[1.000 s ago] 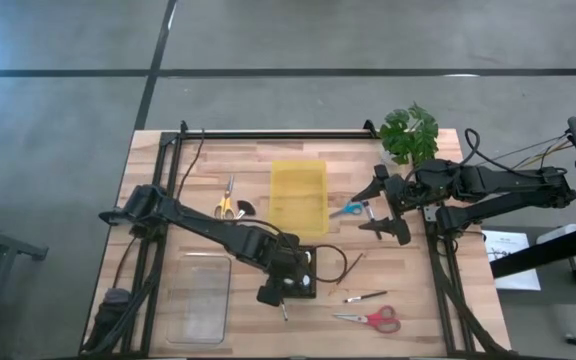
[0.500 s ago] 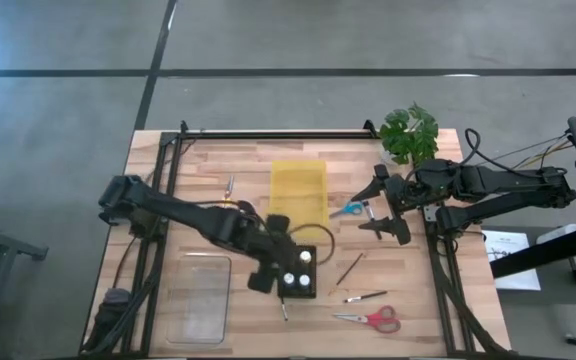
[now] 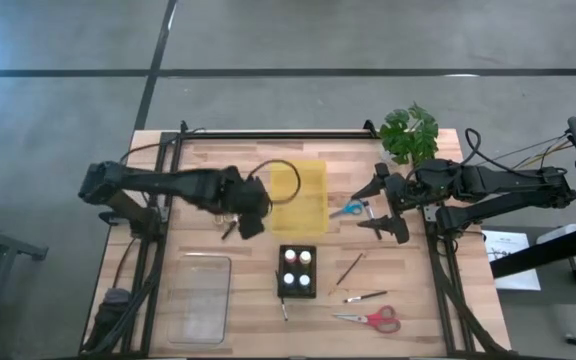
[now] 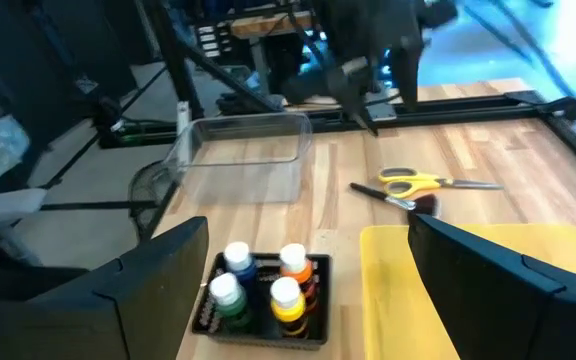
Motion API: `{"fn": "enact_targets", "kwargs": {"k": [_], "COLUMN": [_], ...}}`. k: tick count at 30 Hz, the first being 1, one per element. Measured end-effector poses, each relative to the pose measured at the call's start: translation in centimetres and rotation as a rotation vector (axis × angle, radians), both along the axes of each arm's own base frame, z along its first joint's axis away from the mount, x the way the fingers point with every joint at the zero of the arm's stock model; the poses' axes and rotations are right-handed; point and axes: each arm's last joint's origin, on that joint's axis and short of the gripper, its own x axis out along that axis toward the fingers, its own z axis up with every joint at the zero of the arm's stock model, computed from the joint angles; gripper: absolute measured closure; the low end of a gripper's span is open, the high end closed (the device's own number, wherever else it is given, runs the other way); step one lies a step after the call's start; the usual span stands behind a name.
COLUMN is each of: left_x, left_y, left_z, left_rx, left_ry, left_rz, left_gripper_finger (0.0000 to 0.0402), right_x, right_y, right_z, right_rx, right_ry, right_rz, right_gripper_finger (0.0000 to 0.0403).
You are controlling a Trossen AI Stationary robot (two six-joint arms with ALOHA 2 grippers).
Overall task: Pick & Place Paint Supplies
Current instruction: Put the silver highlighter brush into the yellow bin
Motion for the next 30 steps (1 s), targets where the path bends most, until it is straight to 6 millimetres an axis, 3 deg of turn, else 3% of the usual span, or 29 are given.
{"fn": "enact_targets", "kwargs": {"k": [6, 11, 21, 30], "left_x": [-0.6, -1.9, -2.8, -3.6], "left_y": [5.7, 8.2, 9.2, 9.4], "left_z": [-5.6, -9.4, -13.7, -15.7], "left_rx": [-0.183, -0.244, -0.305, -0.321], "left_ry": [0.107, 0.120, 0.010, -0.034], "left_rz": [0.197, 0.244, 0.217, 0.222], "left_gripper_finger": [0.0159, 0.0185, 0.0279, 0.0294], "right_x": [0.0, 0.0, 0.0, 0.0], "right_y": [-0.1, -0.1, -0.1, -0.1], "right_z": [0.0, -0.1, -0.1, -0.1], "right_rx": [0.001, 0.003, 0.002, 0.020], "right_ry": [0.003, 0.014, 0.014, 0.017], "right_rz": [-0.019, -0.023, -0.028, -0.034], "right_gripper_finger": [0.0060, 0.0060, 0.0060, 0.0060]}}
